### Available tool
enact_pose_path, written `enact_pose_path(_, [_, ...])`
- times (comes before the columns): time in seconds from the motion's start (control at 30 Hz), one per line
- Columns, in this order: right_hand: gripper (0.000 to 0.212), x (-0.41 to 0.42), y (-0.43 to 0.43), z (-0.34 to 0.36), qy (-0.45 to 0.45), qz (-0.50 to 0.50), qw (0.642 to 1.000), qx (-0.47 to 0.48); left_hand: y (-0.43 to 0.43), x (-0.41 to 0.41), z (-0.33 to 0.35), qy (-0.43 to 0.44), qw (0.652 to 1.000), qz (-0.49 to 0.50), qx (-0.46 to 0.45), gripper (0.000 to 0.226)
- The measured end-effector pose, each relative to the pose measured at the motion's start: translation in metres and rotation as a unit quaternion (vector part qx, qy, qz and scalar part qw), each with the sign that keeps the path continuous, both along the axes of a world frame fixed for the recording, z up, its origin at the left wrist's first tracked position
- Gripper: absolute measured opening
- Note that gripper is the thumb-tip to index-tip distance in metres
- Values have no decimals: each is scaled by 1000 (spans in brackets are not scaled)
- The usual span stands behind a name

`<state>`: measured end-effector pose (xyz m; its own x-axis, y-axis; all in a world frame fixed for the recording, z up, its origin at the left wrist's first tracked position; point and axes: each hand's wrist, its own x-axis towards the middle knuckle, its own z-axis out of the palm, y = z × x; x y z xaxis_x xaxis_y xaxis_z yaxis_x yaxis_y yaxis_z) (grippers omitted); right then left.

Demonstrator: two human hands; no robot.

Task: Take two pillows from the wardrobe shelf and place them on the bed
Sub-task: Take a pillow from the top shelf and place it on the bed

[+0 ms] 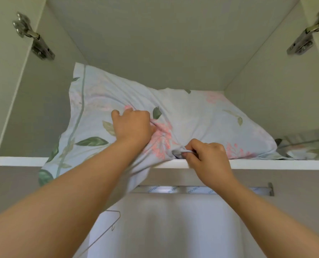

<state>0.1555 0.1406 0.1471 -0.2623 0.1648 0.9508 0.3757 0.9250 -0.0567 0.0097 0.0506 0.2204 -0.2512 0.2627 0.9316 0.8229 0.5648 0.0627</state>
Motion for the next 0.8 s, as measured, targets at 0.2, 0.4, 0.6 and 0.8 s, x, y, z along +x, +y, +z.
enact_pose_path(0.2, [13,12,-9,-2,-40,74,992,-99,-19,-2,-10,122,987,-89,60,23])
enact_pose_path(0.4, [44,23,-23,21,-69,139,982,-105,-64,20,-10,194,958,-180,107,23])
enact_pose_path(0.6, [78,36,-46,53,52,-70,995,-43,-92,43,-19,326,913,-194,152,20])
enact_pose_path(0.8, [10,24,-49,58,26,18,999,34,-104,30,-32,296,925,-151,182,23])
